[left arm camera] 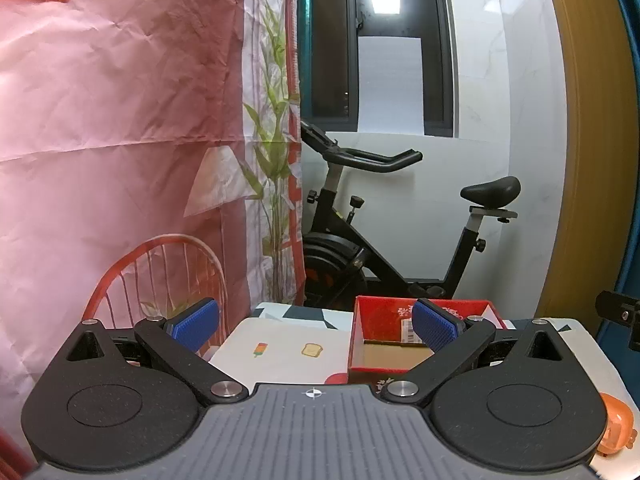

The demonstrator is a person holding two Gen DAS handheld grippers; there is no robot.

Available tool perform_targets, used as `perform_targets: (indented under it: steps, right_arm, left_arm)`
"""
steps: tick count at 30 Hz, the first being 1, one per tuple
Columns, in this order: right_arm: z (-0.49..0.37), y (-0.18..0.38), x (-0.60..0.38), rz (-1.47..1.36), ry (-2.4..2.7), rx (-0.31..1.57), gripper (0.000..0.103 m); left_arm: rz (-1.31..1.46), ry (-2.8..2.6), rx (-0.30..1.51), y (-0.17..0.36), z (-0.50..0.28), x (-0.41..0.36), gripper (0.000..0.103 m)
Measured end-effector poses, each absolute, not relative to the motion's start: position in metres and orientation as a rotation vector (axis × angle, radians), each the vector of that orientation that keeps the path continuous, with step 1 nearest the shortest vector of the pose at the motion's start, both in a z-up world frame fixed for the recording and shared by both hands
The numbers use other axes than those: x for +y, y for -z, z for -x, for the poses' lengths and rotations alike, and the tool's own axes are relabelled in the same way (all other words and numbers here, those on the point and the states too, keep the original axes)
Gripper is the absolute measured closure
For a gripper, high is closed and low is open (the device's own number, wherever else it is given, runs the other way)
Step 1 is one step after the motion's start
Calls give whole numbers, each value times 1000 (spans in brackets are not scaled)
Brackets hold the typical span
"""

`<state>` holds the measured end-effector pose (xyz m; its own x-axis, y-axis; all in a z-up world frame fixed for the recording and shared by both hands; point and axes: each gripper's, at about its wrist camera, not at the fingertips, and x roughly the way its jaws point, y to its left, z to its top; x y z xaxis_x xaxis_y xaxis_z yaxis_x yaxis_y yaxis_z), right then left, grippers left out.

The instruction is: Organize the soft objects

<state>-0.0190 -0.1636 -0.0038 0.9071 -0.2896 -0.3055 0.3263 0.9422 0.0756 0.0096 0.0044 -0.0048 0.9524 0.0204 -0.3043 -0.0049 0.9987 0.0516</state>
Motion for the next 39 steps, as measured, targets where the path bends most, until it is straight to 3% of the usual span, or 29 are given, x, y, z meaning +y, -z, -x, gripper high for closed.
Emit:
perform_targets:
  steps: [39]
  right_arm:
    - [15, 8, -162, -124, 318, 308, 0]
  left_arm:
    - [-52, -10, 323, 8, -11, 7, 0]
